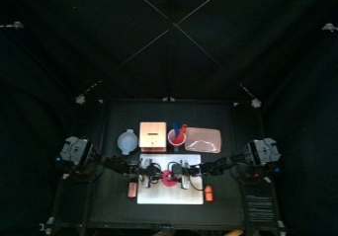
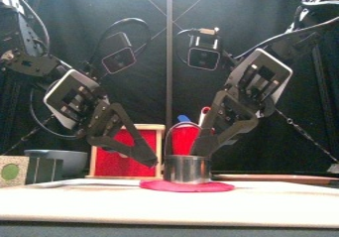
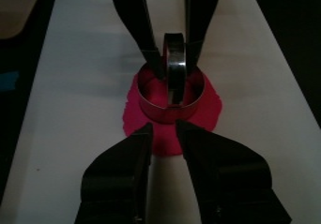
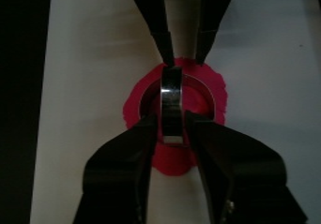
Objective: Get the cutter from the drawer then cut the dough then place the extra dough in the bowl
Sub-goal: Cut the dough
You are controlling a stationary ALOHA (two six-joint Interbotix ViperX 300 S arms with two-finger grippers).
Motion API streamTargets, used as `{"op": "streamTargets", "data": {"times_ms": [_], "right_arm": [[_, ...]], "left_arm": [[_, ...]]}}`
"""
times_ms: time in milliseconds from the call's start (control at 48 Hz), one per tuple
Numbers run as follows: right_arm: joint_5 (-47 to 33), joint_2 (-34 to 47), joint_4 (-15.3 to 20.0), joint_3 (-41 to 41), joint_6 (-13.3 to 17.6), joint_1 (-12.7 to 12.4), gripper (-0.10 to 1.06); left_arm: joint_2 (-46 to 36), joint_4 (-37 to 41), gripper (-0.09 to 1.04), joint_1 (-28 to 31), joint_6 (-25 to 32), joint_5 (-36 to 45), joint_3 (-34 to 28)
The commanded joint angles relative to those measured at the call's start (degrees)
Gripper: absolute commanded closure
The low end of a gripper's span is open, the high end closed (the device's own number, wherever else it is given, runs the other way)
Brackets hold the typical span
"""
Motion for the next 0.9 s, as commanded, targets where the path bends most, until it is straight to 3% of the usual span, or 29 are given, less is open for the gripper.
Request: {"op": "streamTargets", "data": {"times_ms": [21,500,667,896], "right_arm": [[-0.3,-2.3,-0.2,-1.2,-0.1,0.0,0.1],[0.8,-5.1,-1.5,-3.1,-0.3,-1.3,0.1],[5.3,-6.2,-1.8,-4.0,-0.2,-2.8,0.1],[11.6,-6.2,-1.8,-6.7,-0.1,-2.8,0.1]], "left_arm": [[-0.6,0.0,0.27,0.1,-0.1,-0.2,-0.8],[-0.2,1.2,0.31,0.1,0.0,1.1,-1.1],[0.3,1.2,0.38,0.1,0.0,1.1,-1.7],[1.8,1.9,0.46,0.2,0.0,0.3,-2.6]]}}
